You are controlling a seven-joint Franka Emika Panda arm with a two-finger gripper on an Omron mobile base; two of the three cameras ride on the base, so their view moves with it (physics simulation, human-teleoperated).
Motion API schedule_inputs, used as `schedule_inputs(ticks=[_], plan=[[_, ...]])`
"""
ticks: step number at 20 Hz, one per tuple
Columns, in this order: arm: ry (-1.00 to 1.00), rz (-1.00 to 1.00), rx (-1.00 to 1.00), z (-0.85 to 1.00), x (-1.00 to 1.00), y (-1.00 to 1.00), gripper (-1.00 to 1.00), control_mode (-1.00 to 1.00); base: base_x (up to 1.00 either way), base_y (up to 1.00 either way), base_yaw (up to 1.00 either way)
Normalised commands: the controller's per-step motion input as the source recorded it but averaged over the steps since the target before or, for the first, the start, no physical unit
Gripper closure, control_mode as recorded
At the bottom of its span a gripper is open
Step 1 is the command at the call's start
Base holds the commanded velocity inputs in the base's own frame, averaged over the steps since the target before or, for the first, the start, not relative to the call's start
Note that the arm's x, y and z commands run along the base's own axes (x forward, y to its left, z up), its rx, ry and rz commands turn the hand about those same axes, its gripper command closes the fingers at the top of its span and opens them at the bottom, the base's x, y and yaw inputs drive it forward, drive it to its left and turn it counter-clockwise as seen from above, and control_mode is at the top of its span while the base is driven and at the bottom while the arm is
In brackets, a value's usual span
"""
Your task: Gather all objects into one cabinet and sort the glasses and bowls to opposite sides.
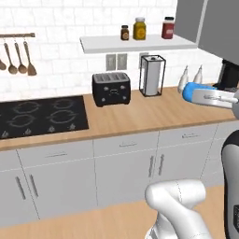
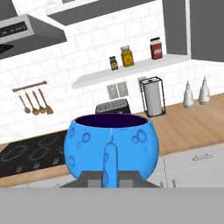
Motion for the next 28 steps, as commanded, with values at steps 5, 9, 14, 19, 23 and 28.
schedule_inputs(ticks=[5, 9, 14, 19, 23, 28], plan=[[0.00, 0.00, 0.00, 0.00, 0.00, 0.00, 1.00, 1.00, 0.00, -0.81, 0.04], [0.00, 0.00, 0.00, 0.00, 0.00, 0.00, 1.00, 1.00, 0.00, -0.85, 0.01], [0.00, 0.00, 0.00, 0.00, 0.00, 0.00, 1.00, 1.00, 0.00, -0.92, 0.00], [0.00, 0.00, 0.00, 0.00, 0.00, 0.00, 1.00, 1.00, 0.00, -0.90, 0.00], [0.00, 0.00, 0.00, 0.00, 0.00, 0.00, 1.00, 1.00, 0.01, -0.90, 0.00], [0.00, 0.00, 0.00, 0.00, 0.00, 0.00, 1.00, 1.00, 0.13, -0.72, 0.00]])
